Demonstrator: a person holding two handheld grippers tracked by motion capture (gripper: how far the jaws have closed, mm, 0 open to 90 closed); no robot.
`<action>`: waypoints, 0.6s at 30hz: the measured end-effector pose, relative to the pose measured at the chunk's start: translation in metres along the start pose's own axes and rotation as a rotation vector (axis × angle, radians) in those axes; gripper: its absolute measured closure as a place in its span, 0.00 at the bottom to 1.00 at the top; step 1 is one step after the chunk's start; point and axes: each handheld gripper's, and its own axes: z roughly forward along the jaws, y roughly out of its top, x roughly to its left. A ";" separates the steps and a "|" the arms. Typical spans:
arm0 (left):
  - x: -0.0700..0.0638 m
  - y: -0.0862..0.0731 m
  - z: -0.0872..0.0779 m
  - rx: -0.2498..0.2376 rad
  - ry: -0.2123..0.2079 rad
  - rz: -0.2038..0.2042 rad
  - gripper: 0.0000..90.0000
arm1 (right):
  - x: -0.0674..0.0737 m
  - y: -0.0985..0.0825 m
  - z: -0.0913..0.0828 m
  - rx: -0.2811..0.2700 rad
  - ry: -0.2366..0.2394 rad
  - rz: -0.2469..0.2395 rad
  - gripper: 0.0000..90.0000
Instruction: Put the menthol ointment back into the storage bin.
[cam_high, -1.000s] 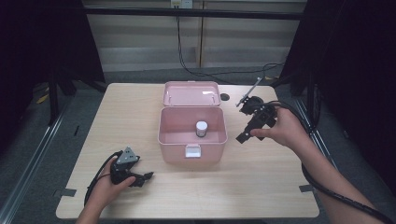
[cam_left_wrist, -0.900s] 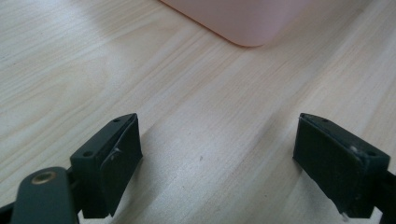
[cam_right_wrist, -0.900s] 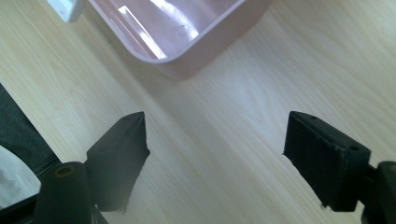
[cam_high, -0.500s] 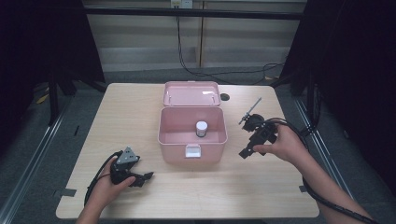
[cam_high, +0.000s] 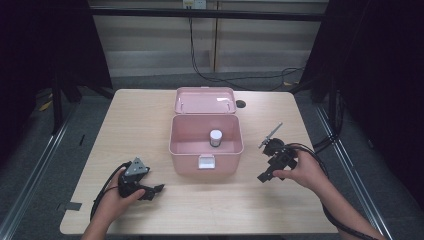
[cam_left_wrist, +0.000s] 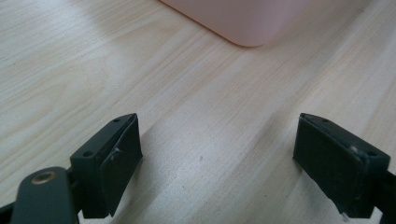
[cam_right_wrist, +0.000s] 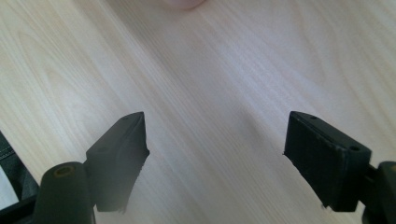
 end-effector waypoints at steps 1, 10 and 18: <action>0.000 0.000 0.000 0.000 0.000 0.000 0.16 | -0.001 -0.002 0.003 -0.007 0.003 0.002 0.23; 0.000 0.000 0.000 0.000 0.000 0.000 0.16 | -0.007 -0.023 0.027 -0.046 -0.001 -0.005 0.22; 0.000 0.000 0.000 -0.002 -0.001 0.000 0.16 | -0.013 -0.044 0.045 -0.182 -0.020 -0.002 0.18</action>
